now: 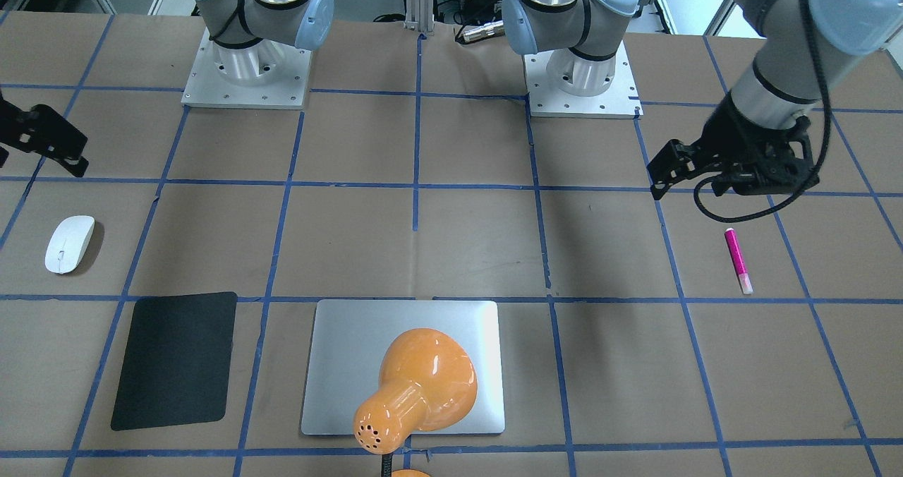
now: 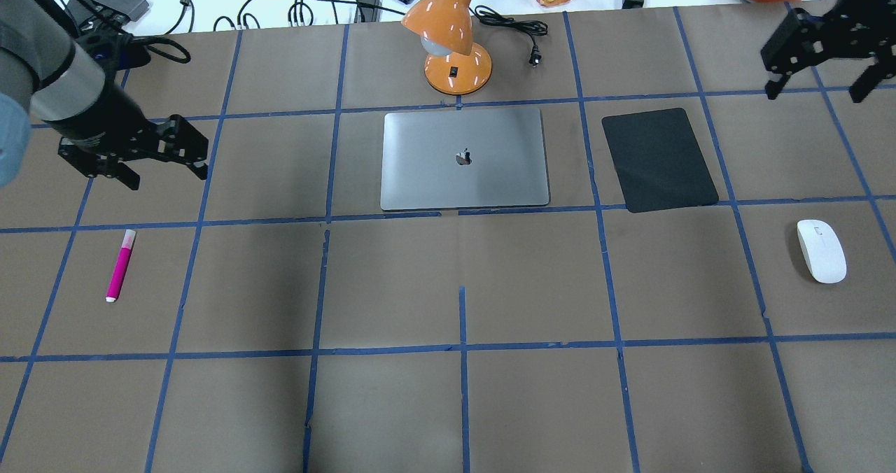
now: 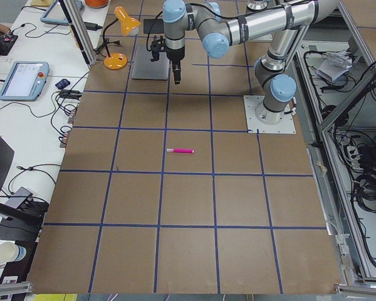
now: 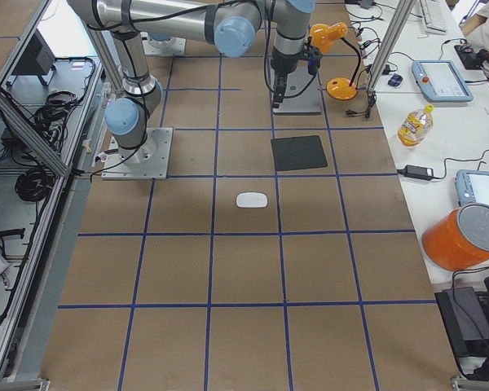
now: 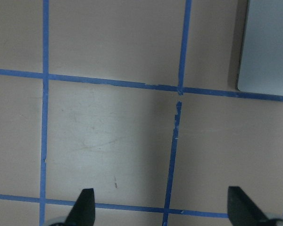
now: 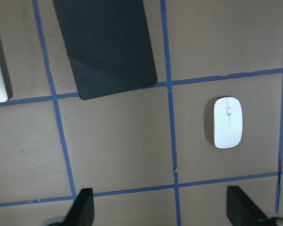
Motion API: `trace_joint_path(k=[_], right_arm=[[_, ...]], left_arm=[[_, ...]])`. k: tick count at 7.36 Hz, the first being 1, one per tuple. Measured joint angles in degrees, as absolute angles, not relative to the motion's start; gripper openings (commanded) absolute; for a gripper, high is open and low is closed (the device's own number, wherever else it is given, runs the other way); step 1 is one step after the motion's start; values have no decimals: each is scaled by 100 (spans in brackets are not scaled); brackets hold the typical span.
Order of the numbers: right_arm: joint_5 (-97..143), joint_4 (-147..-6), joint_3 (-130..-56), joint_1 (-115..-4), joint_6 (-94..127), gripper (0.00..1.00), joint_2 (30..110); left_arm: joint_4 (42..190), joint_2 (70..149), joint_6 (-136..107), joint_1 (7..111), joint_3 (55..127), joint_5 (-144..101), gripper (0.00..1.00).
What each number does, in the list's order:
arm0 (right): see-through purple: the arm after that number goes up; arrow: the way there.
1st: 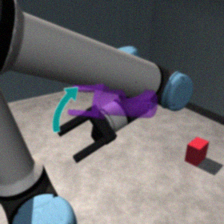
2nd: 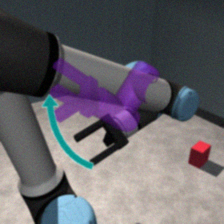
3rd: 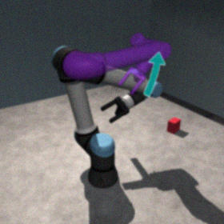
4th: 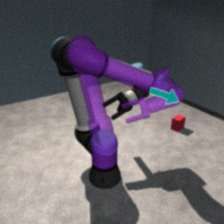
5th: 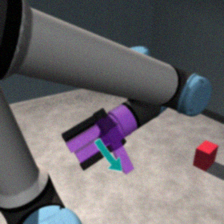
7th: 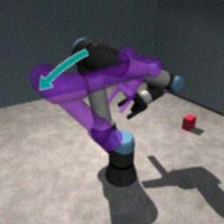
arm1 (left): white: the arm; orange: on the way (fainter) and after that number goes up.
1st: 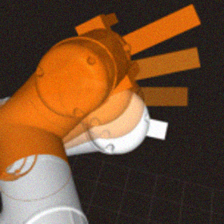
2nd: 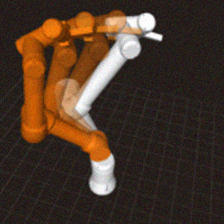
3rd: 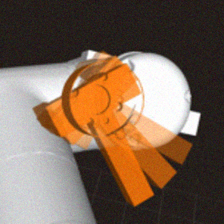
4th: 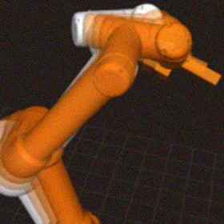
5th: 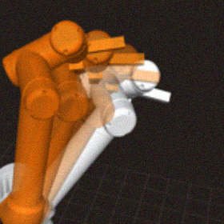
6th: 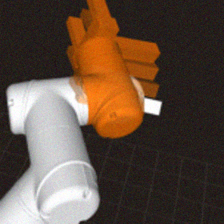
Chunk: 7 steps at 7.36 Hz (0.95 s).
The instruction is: Place pen and mouse around notebook
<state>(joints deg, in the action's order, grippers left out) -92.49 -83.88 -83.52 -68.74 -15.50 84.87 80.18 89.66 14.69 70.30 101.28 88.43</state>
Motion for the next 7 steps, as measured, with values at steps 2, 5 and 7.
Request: trace_joint_path(k=[2, 5, 7], right_arm=[[-9473, -8502, -8615, -6285, -2258, 96, 8498], [-9495, -9726, -9841, -5509, -3195, 97, 8496], [-9459, -10740, -10749, -5115, -3553, 97, 8430]], left_arm=[[7977, 9198, 2618, 6049, 10203, 8854, 100], [6862, 9734, 3462, 5139, 10725, 8861, 100], [5829, 10147, 3739, 5025, 11096, 8867, 100]])
